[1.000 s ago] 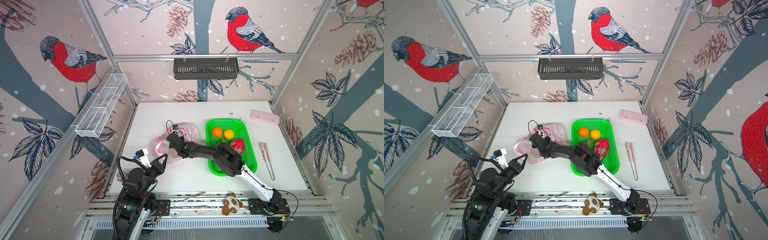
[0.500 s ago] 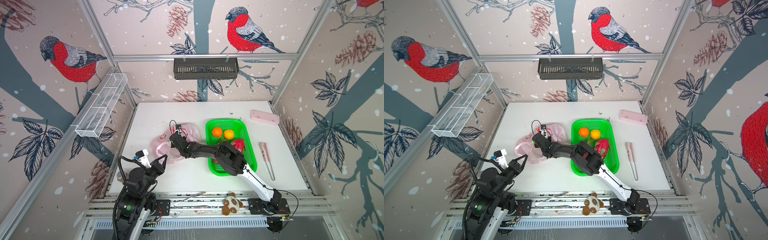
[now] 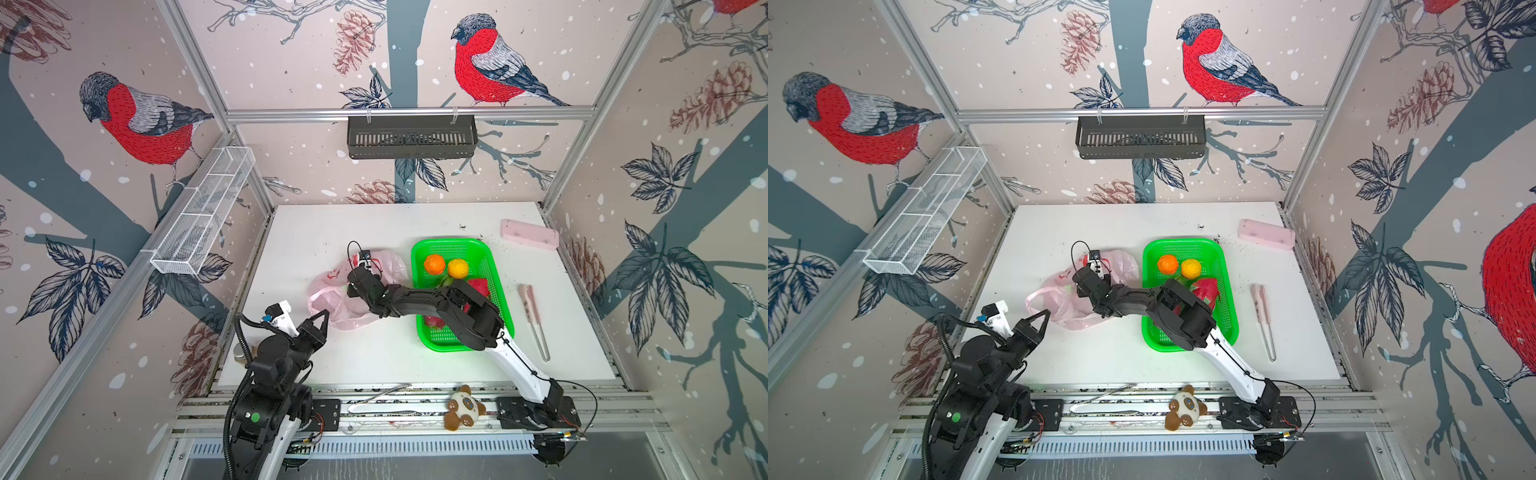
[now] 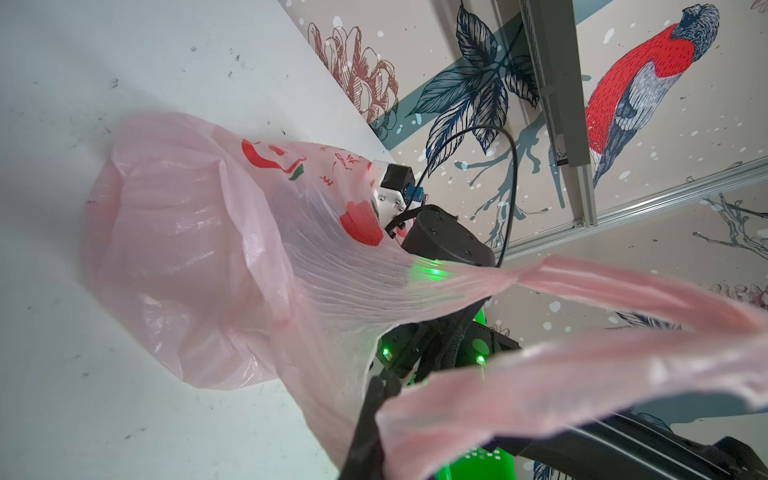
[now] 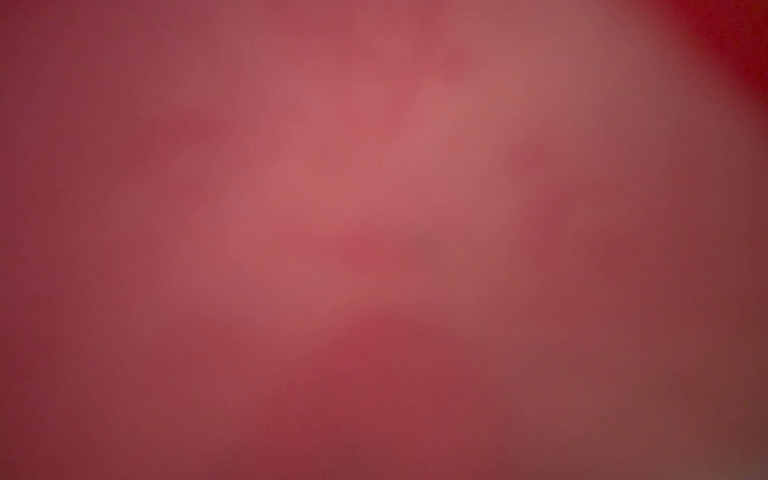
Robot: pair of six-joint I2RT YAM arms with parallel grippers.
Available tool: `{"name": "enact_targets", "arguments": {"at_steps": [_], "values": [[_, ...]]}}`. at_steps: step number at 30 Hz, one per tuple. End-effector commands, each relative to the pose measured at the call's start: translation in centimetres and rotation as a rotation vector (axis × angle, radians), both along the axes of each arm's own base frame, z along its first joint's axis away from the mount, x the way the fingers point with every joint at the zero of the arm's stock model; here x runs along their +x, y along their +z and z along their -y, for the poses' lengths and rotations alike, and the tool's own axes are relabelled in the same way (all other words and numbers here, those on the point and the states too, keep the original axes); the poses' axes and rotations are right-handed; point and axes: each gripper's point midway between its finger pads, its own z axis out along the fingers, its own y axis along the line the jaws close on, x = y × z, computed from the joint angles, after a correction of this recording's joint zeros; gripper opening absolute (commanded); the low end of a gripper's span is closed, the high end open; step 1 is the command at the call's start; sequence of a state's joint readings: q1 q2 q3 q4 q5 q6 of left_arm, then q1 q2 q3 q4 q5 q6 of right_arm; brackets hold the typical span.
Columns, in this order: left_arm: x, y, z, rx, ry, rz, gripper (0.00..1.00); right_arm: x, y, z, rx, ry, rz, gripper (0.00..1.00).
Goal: Untie the knot of the plastic bag and take out the fruit
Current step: 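Grip the pink fruit inside the bag with the right gripper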
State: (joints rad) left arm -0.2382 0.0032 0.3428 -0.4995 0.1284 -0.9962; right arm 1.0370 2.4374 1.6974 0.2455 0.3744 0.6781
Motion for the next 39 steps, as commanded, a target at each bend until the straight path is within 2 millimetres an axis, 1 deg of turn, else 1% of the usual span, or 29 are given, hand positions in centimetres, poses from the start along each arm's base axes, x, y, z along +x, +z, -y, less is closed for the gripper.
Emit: {"name": "enact_targets", "arguments": {"at_steps": [1, 8, 15, 18, 22, 27, 33, 39], "values": [[0.1, 0.2, -0.9, 0.003, 0.053, -0.005, 0.0, 0.0, 0.9, 0.2, 0.019, 0.001, 0.004, 0.39], [0.2, 0.1, -1.5, 0.011, 0.091, -0.007, 0.0, -0.5, 1.5, 0.6, 0.024, 0.024, 0.003, 0.35], [0.7, -0.3, -1.9, 0.016, 0.118, -0.001, 0.0, -1.8, 2.7, 0.7, 0.02, 0.061, 0.009, 0.34], [0.8, -0.6, -2.0, 0.02, 0.123, -0.001, 0.0, -2.6, 3.3, 0.8, 0.023, 0.084, 0.001, 0.33], [1.0, -1.0, -2.0, 0.026, 0.124, -0.006, 0.0, -3.7, 4.7, 0.9, 0.033, 0.109, -0.004, 0.33], [1.1, -1.3, -2.0, 0.028, 0.124, -0.007, 0.0, -4.6, 6.1, 1.4, 0.045, 0.121, -0.007, 0.32], [1.1, -1.5, -2.0, 0.034, 0.122, -0.014, 0.0, -5.2, 7.6, 2.0, 0.067, 0.129, -0.014, 0.32], [1.1, -1.7, -2.0, 0.036, 0.124, -0.016, 0.0, -5.8, 8.6, 2.5, 0.078, 0.137, -0.023, 0.31]]}}
